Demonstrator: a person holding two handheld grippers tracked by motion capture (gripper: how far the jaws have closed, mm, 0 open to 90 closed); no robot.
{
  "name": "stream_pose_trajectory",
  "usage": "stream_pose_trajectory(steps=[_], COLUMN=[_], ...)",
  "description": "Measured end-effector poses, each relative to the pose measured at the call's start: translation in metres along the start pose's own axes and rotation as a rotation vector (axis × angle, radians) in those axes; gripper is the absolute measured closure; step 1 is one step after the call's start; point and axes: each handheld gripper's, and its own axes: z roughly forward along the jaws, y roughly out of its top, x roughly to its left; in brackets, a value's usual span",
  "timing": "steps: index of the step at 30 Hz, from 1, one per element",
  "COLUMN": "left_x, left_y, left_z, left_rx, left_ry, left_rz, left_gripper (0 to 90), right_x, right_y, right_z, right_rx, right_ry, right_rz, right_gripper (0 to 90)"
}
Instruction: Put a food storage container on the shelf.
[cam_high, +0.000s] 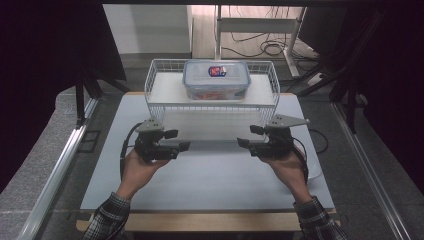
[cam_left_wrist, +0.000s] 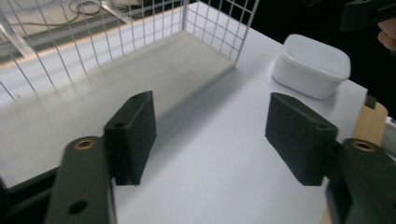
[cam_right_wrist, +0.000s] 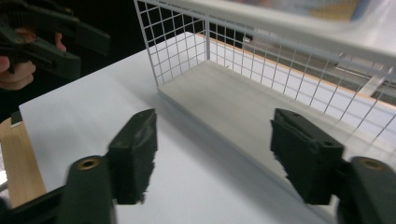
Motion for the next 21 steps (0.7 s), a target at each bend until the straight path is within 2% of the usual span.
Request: stream_pose_trajectory(steps=[4,7,10,13,15,18,21], left_x=[-0.004,-0.007,-0.008,-0.009,-0.010,-0.012,-0.016], left_y=[-0.018,-0.035,-0.056,-0.073,-0.081,-0.092,-0.100], left_z=[-0.001,-0.001,0.001,0.001,0.000,-0.001,-0.001], left_rx=[0.024,0.035,0.062,0.083,0.086,0.068,0.073], left_ry=[0.028,0.017,0.005,0.027,0.048,0.074,0.082], left_rz=[0.007,0.025,-0.001,-0.031,-0.031,-0.017,0.019], left_gripper=[20.8,14.7,7.3,4.9,2.9,2.3,1.7], right_x=[0.002,0.004,0.009,0.014,0.018,0.025,0.032], right_y=[-0.018,-0.026,-0.038,-0.050,-0.058,-0.069,-0.078], right_z=[-0.005,-0.008,-0.006,-0.003,-0.001,-0.001,-0.001], right_rx=[-0.011,-0.028,-0.026,-0.028,-0.020,-0.014,-0.004], right_ry=[-0.010,-0.014,0.002,0.045,0.063,0.059,0.049], right_rz=[0.006,0.002,0.028,0.058,0.073,0.070,0.054], right_gripper=[18.5,12.3,8.5,6.3,5.5,5.0,5.1])
